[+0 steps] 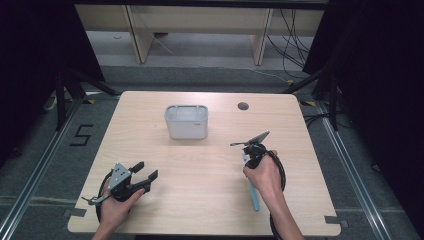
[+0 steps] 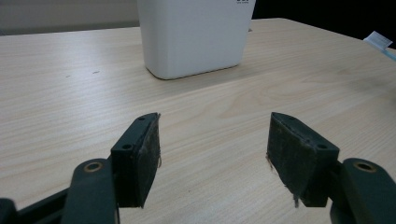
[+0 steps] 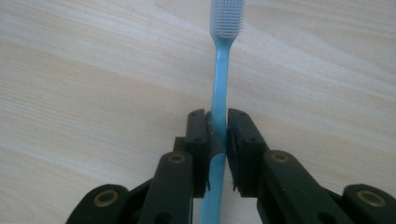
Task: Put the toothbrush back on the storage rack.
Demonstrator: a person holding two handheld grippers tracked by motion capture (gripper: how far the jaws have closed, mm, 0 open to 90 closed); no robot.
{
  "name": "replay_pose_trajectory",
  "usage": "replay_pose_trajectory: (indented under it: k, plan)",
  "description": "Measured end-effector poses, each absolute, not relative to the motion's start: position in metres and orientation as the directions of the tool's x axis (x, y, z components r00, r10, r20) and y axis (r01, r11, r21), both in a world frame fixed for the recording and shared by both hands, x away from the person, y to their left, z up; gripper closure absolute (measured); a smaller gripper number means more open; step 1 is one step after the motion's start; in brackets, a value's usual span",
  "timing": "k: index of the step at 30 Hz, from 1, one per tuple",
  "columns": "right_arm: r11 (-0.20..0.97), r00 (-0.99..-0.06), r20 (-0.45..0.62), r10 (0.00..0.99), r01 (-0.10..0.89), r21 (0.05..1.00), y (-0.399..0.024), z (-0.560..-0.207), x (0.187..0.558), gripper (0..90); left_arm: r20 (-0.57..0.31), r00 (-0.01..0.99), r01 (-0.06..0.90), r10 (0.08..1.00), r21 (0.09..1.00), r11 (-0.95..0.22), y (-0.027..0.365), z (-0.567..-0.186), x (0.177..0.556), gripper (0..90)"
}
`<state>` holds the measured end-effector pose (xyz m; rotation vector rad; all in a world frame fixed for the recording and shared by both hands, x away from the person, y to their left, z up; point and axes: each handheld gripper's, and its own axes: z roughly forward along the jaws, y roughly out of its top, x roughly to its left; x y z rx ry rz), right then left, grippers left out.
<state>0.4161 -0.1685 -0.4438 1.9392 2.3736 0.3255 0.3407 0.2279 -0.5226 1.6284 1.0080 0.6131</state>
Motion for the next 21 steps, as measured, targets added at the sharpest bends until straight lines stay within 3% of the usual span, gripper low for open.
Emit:
replay_pose_trajectory:
  k: [3, 10, 21]
  plan:
    - [0.214, -0.240, 0.085, 0.967, 0.948, 0.236, -0.1715, -0.4437, 0.4166, 79.7, -0.103, 0.508, 0.302, 0.855, 0.951, -0.065, 0.2279, -0.5226, 0.3405, 34.1]
    - [0.155, -0.193, 0.117, 0.974, 0.950, 0.271, -0.1690, -0.4386, 0.4136, 79.7, -0.100, 0.510, 0.295, 0.854, 0.953, -0.064, 0.2283, -0.5227, 0.3399, 34.1]
    - [0.182, -0.246, 0.126, 0.961, 0.906, 0.383, -0.1737, -0.4369, 0.4080, 79.7, -0.095, 0.514, 0.278, 0.853, 0.959, -0.061, 0.2287, -0.5229, 0.3376, 34.5]
